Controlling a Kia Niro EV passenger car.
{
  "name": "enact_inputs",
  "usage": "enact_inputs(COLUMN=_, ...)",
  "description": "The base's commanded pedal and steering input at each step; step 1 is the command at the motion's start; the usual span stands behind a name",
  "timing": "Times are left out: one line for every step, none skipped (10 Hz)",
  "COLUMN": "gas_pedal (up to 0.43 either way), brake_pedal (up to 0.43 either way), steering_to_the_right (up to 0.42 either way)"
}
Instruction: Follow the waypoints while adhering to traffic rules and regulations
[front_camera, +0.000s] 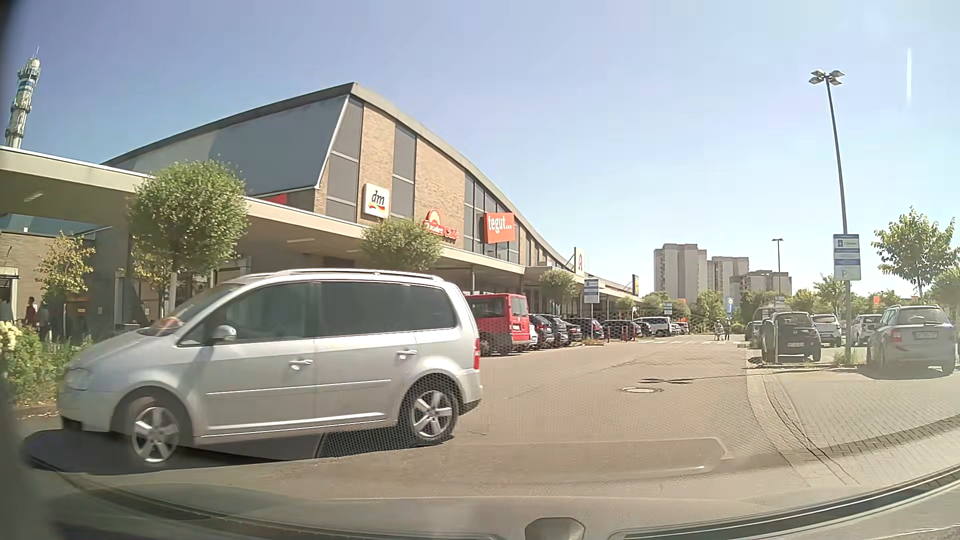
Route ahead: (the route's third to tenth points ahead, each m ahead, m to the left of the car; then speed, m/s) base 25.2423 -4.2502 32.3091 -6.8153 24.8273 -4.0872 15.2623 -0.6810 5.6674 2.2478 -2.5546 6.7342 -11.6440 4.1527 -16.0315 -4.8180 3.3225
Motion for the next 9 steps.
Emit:
enact_inputs(gas_pedal=0.087, brake_pedal=0.030, steering_to_the_right=0.276)
enact_inputs(gas_pedal=0.079, brake_pedal=0.030, steering_to_the_right=0.272)
enact_inputs(gas_pedal=0.047, brake_pedal=0.030, steering_to_the_right=0.270)
enact_inputs(gas_pedal=0.047, brake_pedal=0.030, steering_to_the_right=0.269)
enact_inputs(gas_pedal=0.000, brake_pedal=0.030, steering_to_the_right=0.266)
enact_inputs(gas_pedal=0.000, brake_pedal=0.030, steering_to_the_right=0.265)
enact_inputs(gas_pedal=0.000, brake_pedal=0.030, steering_to_the_right=0.275)
enact_inputs(gas_pedal=0.000, brake_pedal=0.030, steering_to_the_right=0.307)
enact_inputs(gas_pedal=0.000, brake_pedal=0.085, steering_to_the_right=0.338)
